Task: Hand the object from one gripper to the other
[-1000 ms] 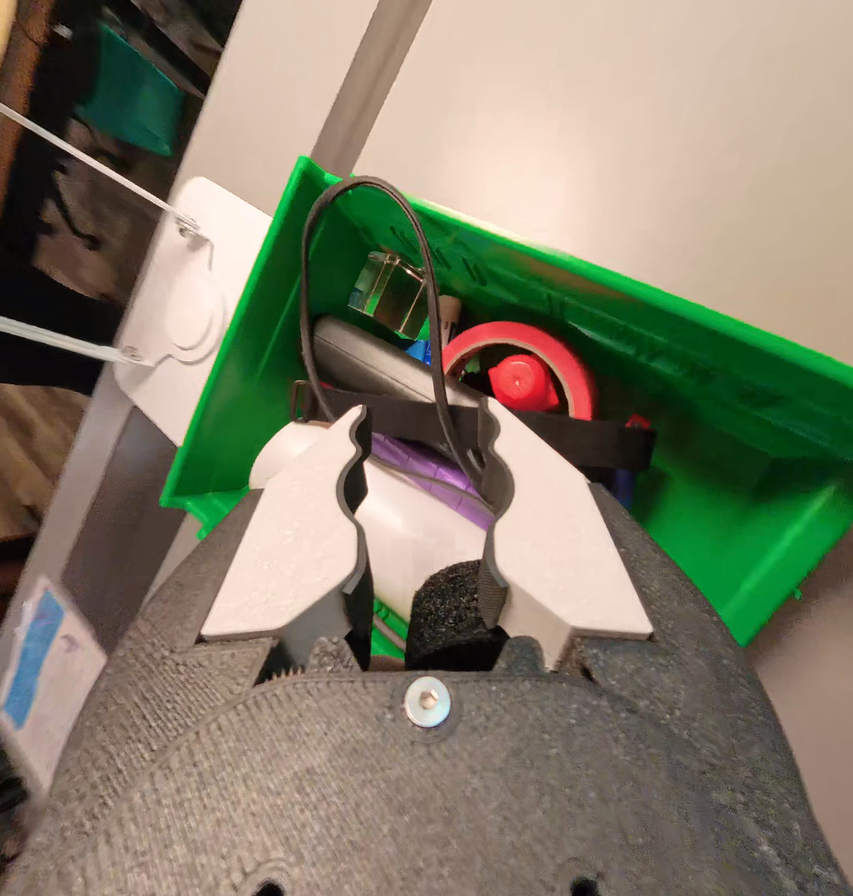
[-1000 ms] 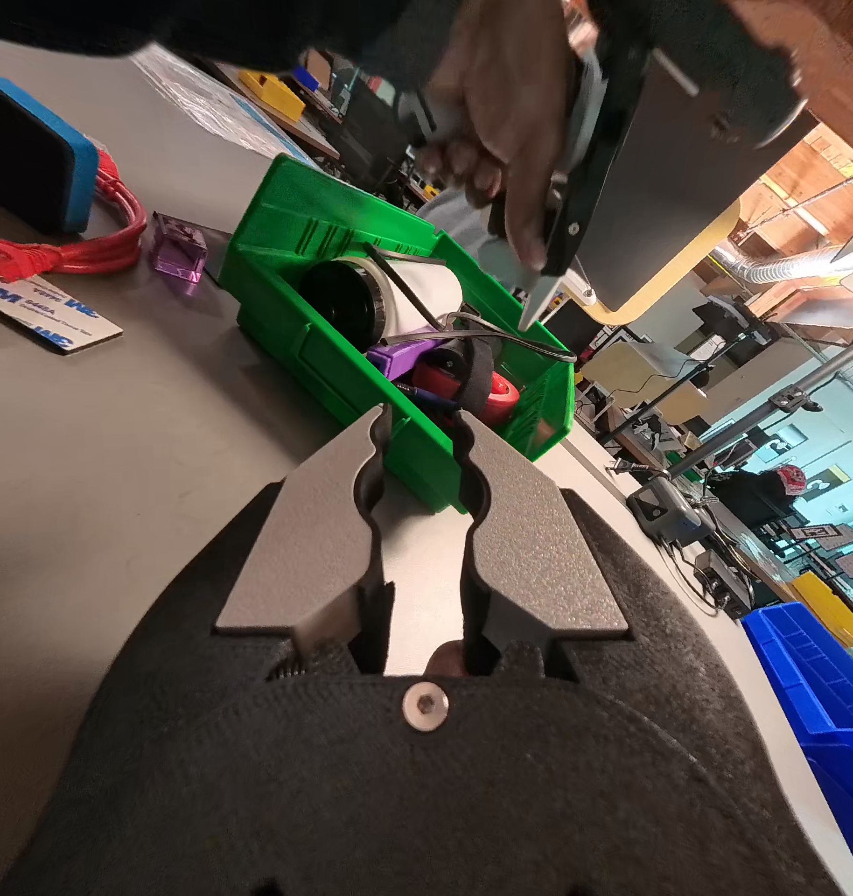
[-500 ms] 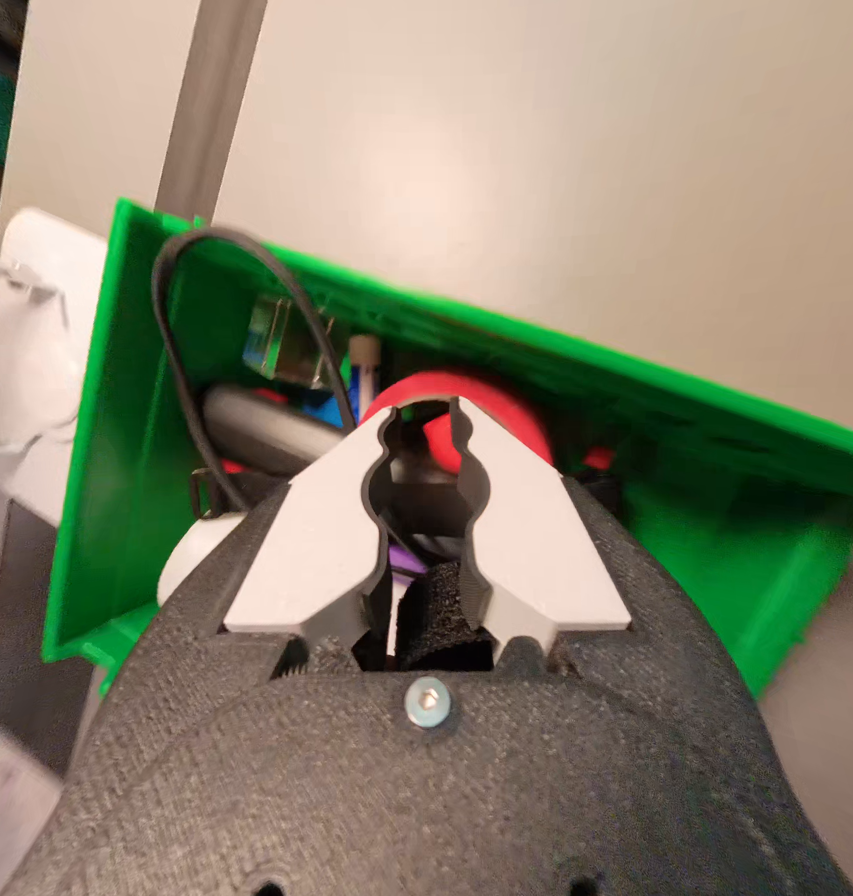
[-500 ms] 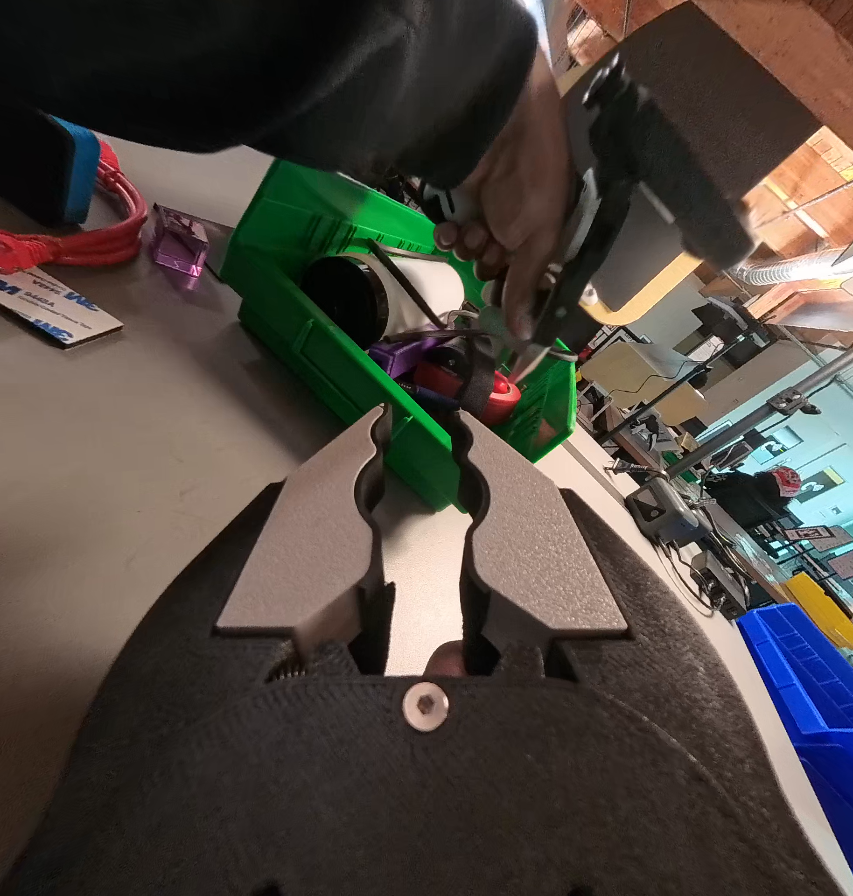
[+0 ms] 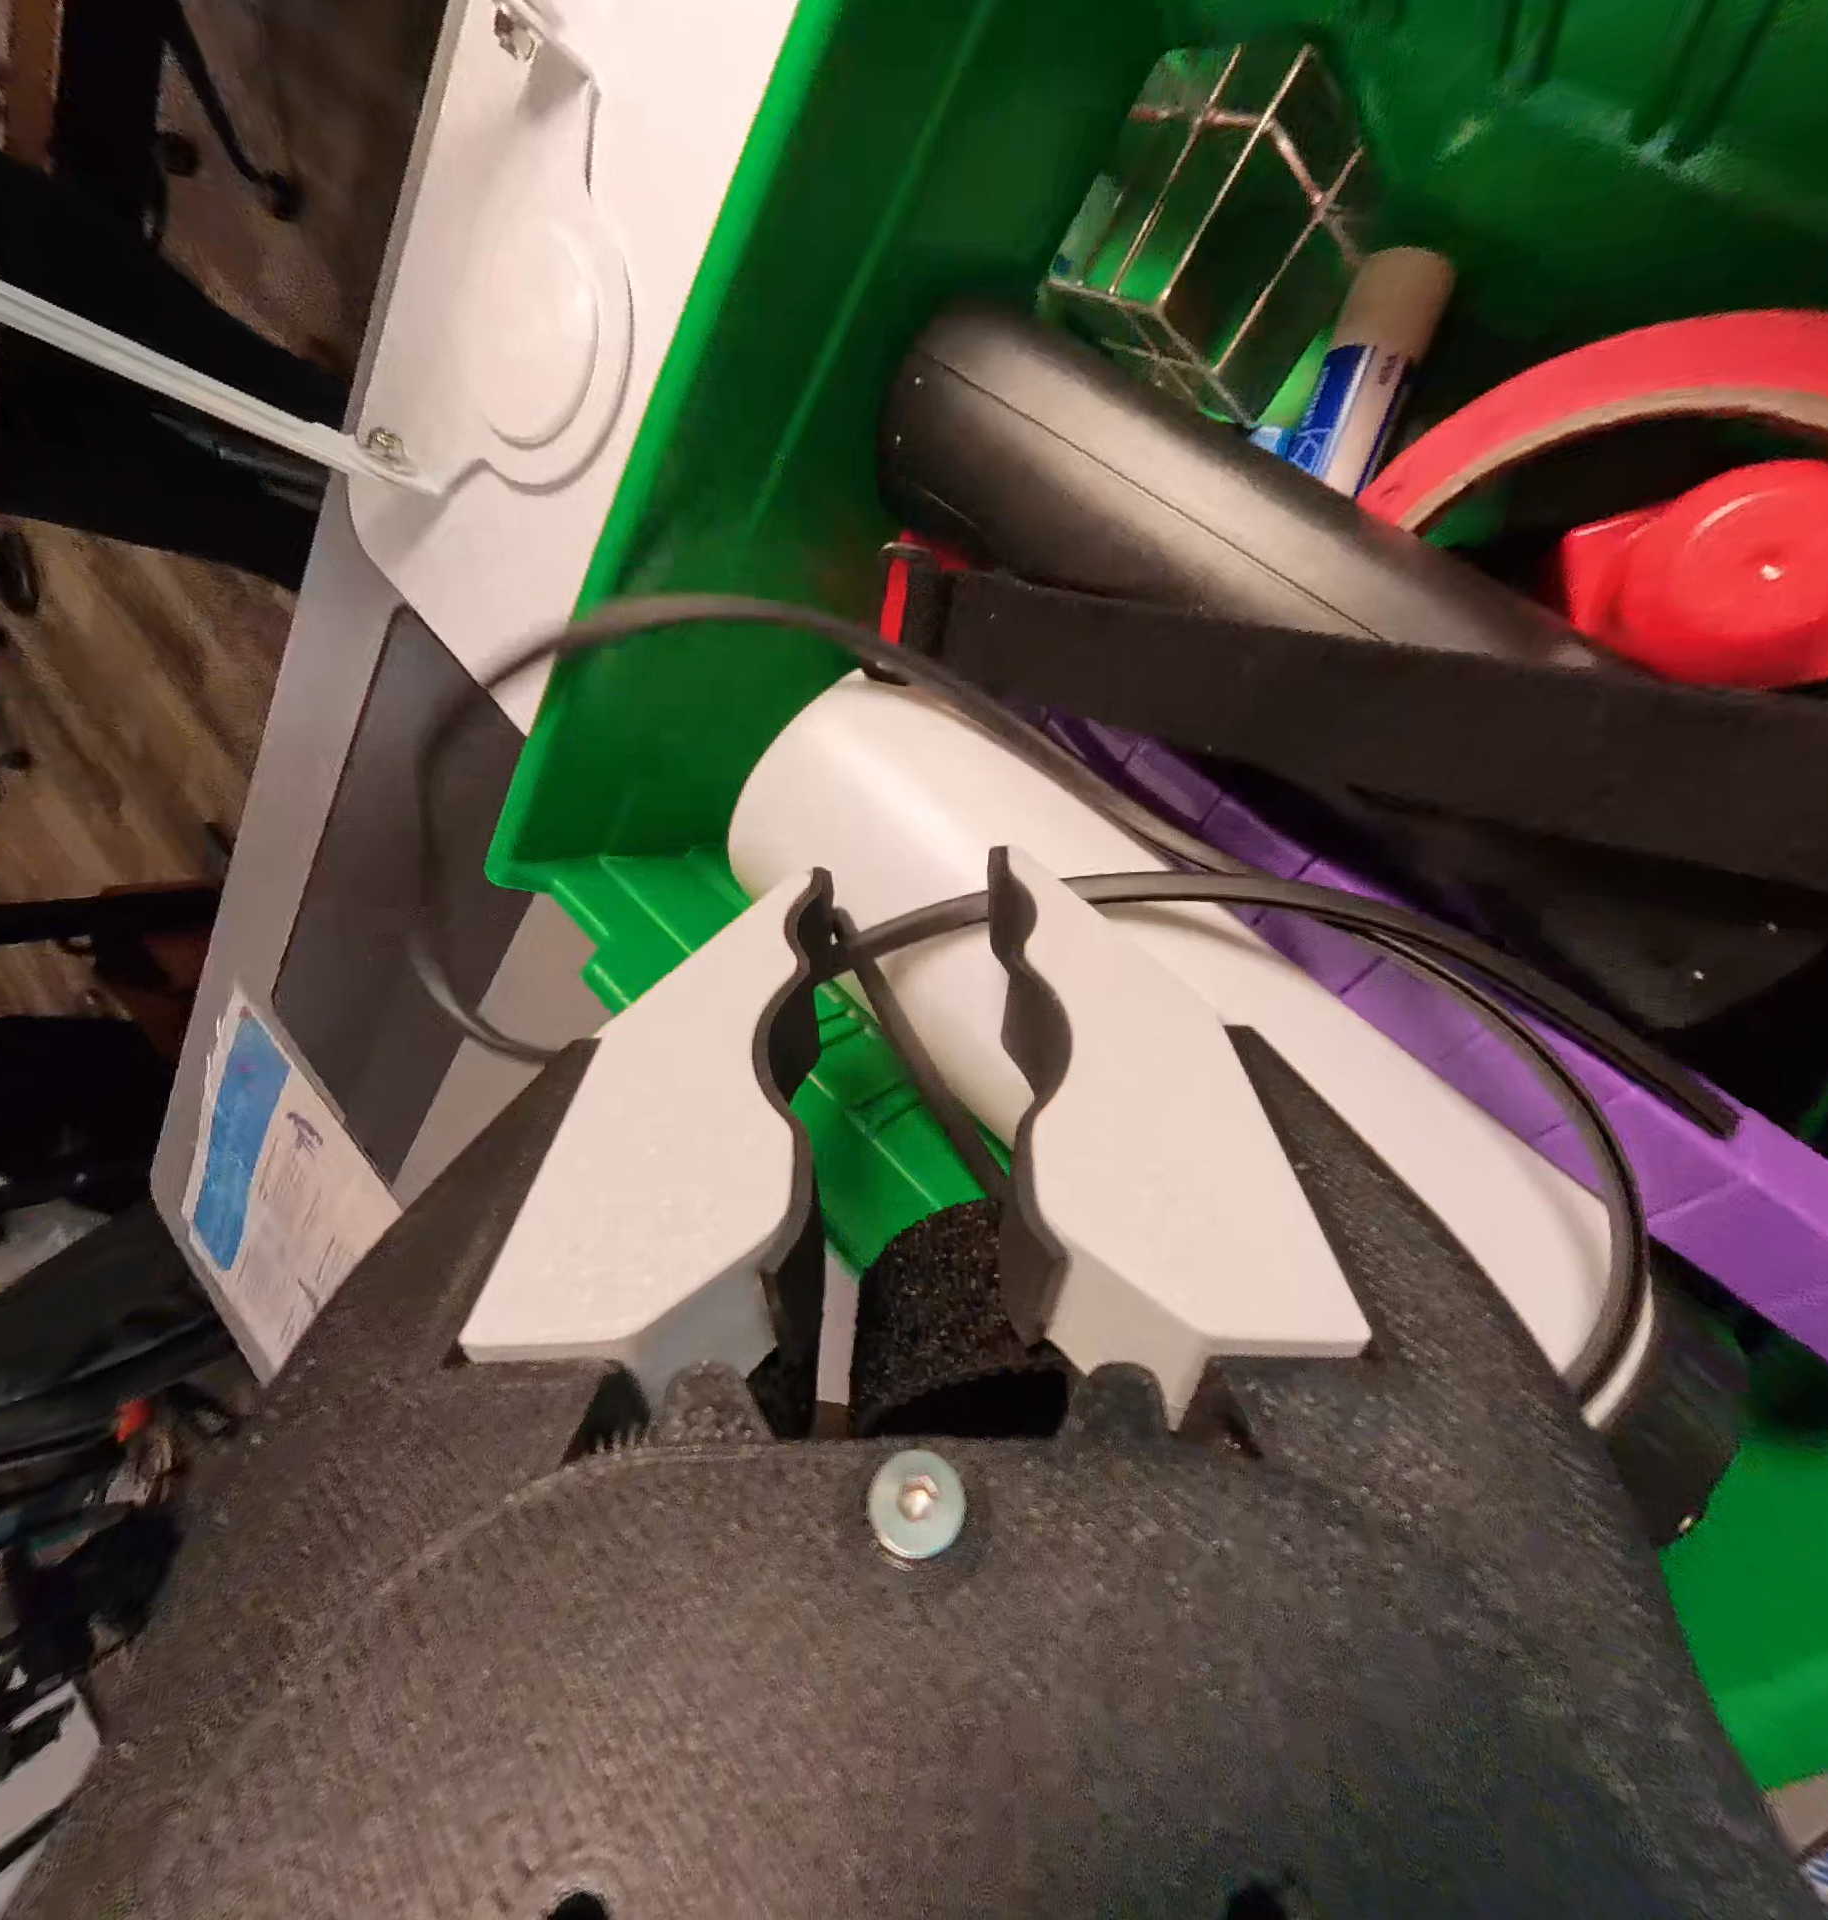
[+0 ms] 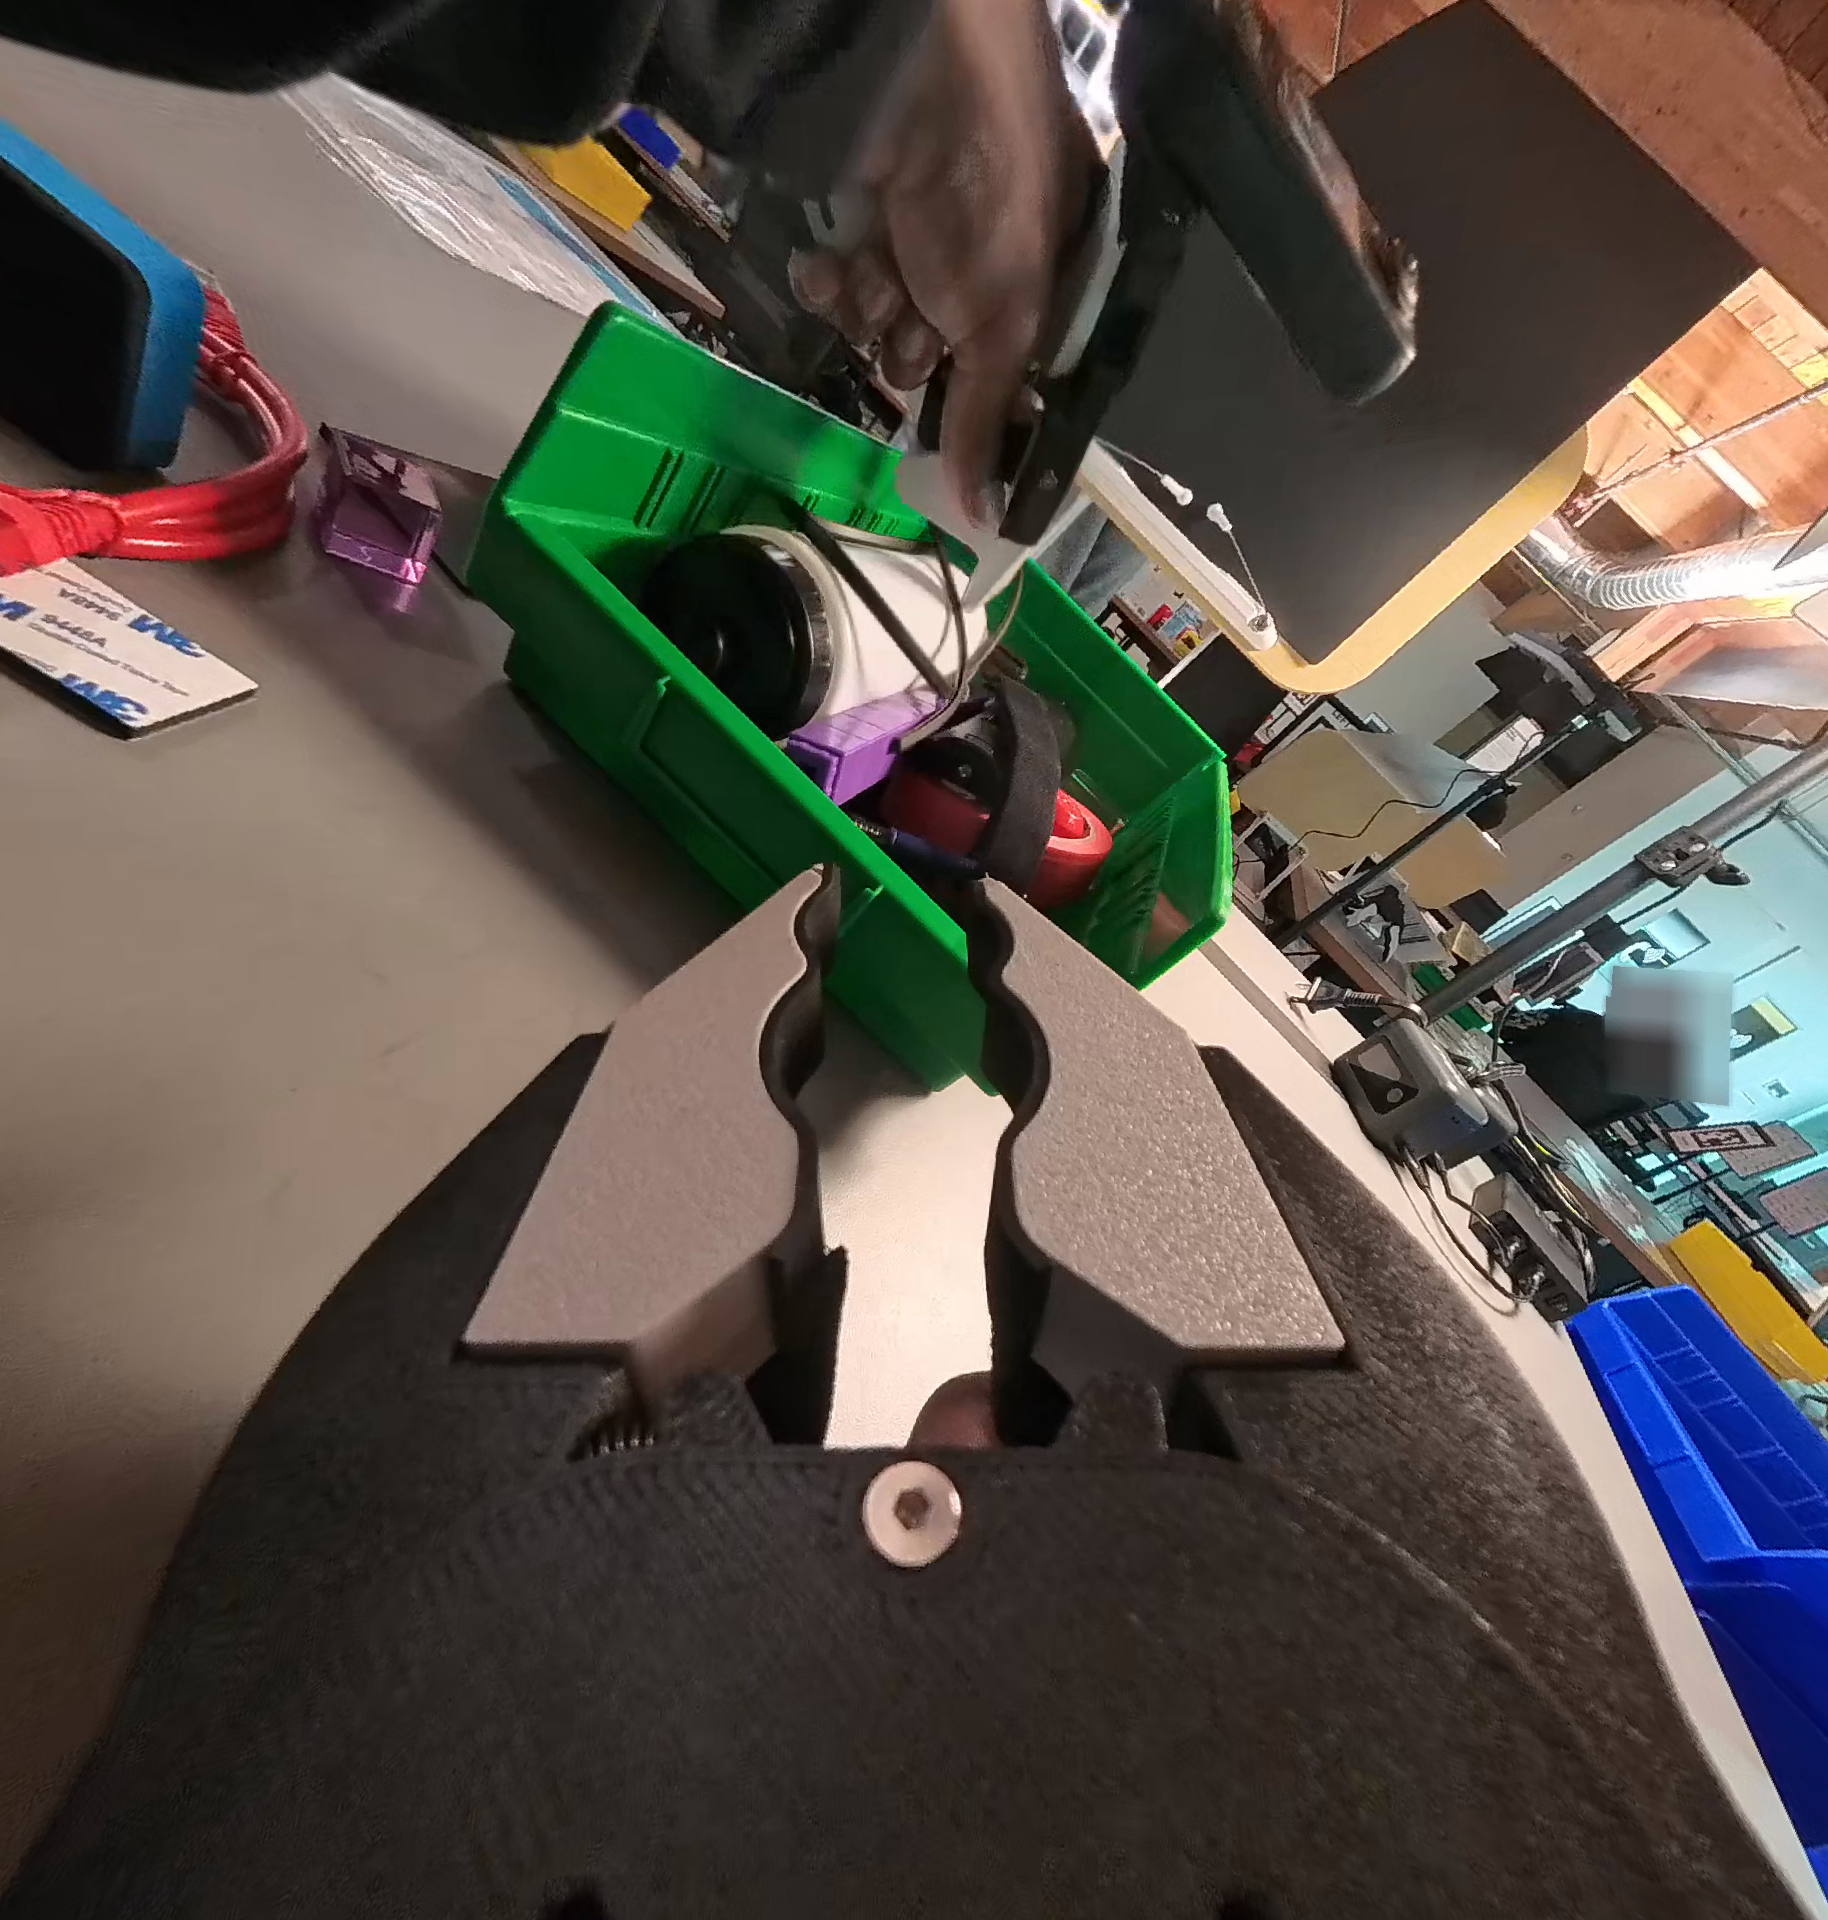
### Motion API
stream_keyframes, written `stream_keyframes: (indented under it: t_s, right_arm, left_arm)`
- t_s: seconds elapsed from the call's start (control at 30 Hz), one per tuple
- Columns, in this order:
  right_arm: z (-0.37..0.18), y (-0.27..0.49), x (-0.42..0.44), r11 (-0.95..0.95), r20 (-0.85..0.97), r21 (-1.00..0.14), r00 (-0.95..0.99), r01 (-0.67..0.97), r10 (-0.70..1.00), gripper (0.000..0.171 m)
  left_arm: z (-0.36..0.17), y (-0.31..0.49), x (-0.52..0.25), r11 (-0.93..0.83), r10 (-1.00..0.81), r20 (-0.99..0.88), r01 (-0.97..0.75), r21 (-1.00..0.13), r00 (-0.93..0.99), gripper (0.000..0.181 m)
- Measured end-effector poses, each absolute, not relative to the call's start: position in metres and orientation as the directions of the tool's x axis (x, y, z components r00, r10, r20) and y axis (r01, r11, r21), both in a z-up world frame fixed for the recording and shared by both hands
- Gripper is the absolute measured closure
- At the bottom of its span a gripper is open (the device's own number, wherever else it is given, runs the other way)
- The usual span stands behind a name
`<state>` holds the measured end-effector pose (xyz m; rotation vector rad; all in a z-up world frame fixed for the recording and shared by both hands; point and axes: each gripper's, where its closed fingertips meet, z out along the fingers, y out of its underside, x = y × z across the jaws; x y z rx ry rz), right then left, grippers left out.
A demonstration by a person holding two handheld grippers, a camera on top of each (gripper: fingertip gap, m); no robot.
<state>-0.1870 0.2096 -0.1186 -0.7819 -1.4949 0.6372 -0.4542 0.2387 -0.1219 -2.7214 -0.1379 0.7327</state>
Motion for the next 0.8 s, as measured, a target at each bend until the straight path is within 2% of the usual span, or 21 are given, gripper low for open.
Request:
stream_keyframes:
  t_s: [0.23, 0.3, 0.4, 0.53, 0.67, 0.8]
  right_arm:
    - [-0.119, 0.210, -0.188, 0.618, 0.622, -0.779, 0.005, 0.104, 0.783, 0.145]
    - [-0.119, 0.210, -0.188, 0.619, 0.622, -0.779, 0.004, 0.104, 0.783, 0.145]
    - [-0.119, 0.210, -0.188, 0.618, 0.621, -0.780, 0.004, 0.101, 0.784, 0.146]
    - [-0.119, 0.209, -0.188, 0.617, 0.620, -0.781, 0.002, 0.097, 0.784, 0.146]
    - [-0.119, 0.209, -0.188, 0.618, 0.622, -0.780, 0.002, 0.097, 0.783, 0.146]
    - [-0.119, 0.210, -0.188, 0.619, 0.622, -0.779, 0.002, 0.098, 0.783, 0.146]
  left_arm:
    - [-0.100, 0.250, -0.421, -0.906, 0.089, -0.483, -0.131, -0.402, 0.871, 0.143]
    - [-0.100, 0.252, -0.396, -0.902, 0.018, -0.461, -0.184, -0.390, 0.887, 0.139]
    - [-0.106, 0.250, -0.350, -0.873, -0.219, -0.484, -0.392, -0.291, 0.847, 0.133]
    - [-0.123, 0.230, -0.304, -0.749, -0.532, -0.501, -0.655, -0.097, 0.683, 0.132]
    - [-0.136, 0.210, -0.286, -0.668, -0.667, -0.441, -0.744, -0.004, 0.601, 0.132]
    - [-0.156, 0.196, -0.300, -0.606, -0.749, -0.436, -0.782, 0.145, 0.499, 0.133]
